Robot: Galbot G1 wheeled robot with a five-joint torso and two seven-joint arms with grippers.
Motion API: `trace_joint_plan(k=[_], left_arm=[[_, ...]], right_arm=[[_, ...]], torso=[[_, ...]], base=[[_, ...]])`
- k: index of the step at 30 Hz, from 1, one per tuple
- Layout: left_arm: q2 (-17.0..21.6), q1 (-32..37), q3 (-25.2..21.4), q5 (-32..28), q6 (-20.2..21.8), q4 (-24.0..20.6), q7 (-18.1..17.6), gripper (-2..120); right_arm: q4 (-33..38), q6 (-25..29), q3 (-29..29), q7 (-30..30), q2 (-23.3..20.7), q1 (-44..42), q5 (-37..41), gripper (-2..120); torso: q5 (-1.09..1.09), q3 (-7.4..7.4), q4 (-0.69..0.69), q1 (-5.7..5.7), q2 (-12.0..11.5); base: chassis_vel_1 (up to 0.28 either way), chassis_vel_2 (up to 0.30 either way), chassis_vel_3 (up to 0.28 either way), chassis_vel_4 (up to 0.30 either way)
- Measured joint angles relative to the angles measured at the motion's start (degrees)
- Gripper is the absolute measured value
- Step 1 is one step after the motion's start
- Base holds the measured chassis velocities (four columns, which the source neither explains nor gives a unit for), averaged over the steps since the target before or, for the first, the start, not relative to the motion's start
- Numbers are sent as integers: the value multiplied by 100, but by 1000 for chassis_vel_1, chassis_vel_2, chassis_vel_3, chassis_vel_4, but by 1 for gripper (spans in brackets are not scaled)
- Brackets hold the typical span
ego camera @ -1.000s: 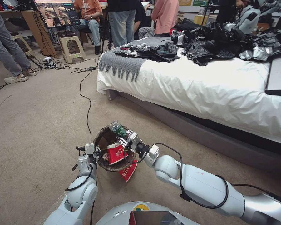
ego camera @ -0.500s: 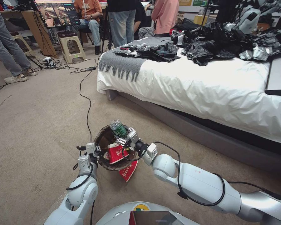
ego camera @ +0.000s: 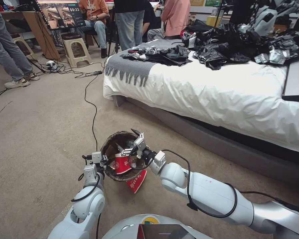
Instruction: Pick up the trash bin, then pick up the garbage from the floor and place it into the trash bin.
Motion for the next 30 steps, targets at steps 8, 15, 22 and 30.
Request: trace_joint_plan(k=[8,15,22,30], left_arm=[[-6,15,-1,1,-2,-6,0,0],[-24,37,-25,17,-16,0,1,0],[-31,39,-52,43,-55,20,6,0],[-38,35,-84,76,-80,43,6,0]], right_arm=[[69,7,101,58,40,-64,4,100],[552,-129,1061,395,-138,-217,281,100],[917,-573,2345,865,-455,-957,386,100],[975,-938,3879,1238,-439,-2061,153,100]], torso=[[0,0,0,0,0],[1,0,0,0,0],[1,-1,-2,0,0],[1,-1,-1,0,0]], base=[[0,0,0,0],[0,0,0,0],[0,0,0,0],[0,0,0,0]])
